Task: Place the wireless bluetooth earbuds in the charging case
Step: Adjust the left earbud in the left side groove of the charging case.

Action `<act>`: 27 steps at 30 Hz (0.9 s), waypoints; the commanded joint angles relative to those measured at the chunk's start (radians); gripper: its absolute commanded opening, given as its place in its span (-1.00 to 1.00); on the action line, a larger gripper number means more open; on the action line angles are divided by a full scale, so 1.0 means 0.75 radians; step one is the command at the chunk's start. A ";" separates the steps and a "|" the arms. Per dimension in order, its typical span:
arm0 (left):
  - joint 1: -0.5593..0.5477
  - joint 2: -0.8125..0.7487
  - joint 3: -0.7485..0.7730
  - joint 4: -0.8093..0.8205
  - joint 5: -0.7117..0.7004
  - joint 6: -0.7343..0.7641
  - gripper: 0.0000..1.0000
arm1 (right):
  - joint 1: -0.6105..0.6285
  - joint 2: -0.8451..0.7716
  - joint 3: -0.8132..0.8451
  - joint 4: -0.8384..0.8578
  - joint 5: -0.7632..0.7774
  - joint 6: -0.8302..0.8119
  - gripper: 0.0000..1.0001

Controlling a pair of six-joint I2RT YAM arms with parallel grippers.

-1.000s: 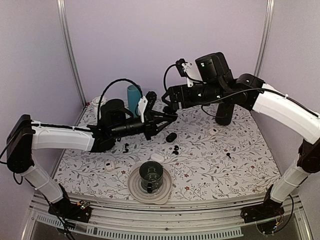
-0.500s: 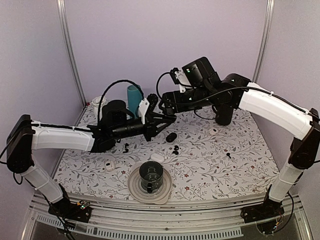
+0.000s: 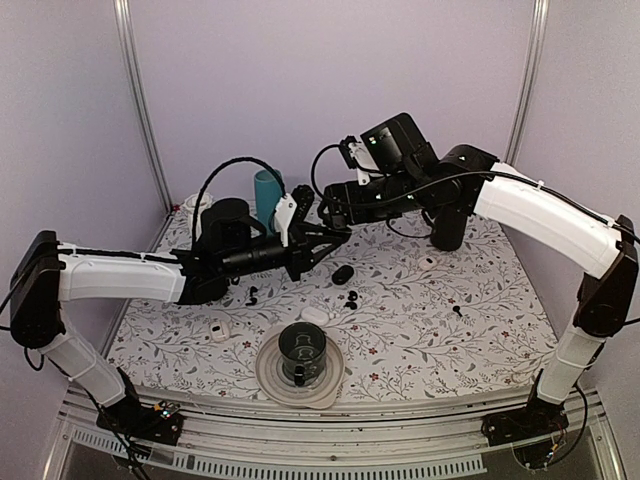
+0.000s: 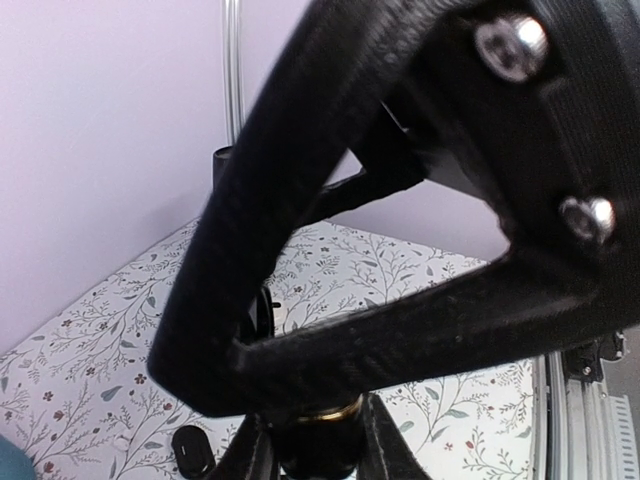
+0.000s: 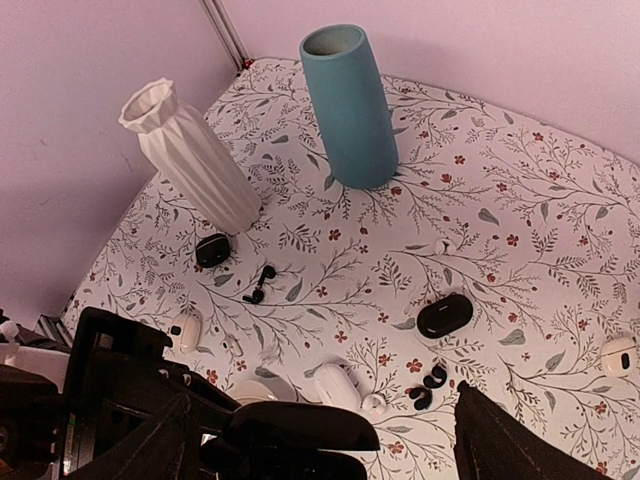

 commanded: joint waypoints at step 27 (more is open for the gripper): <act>-0.008 -0.038 0.027 0.026 0.000 0.008 -1.00 | -0.005 -0.044 -0.028 -0.025 -0.029 -0.025 0.70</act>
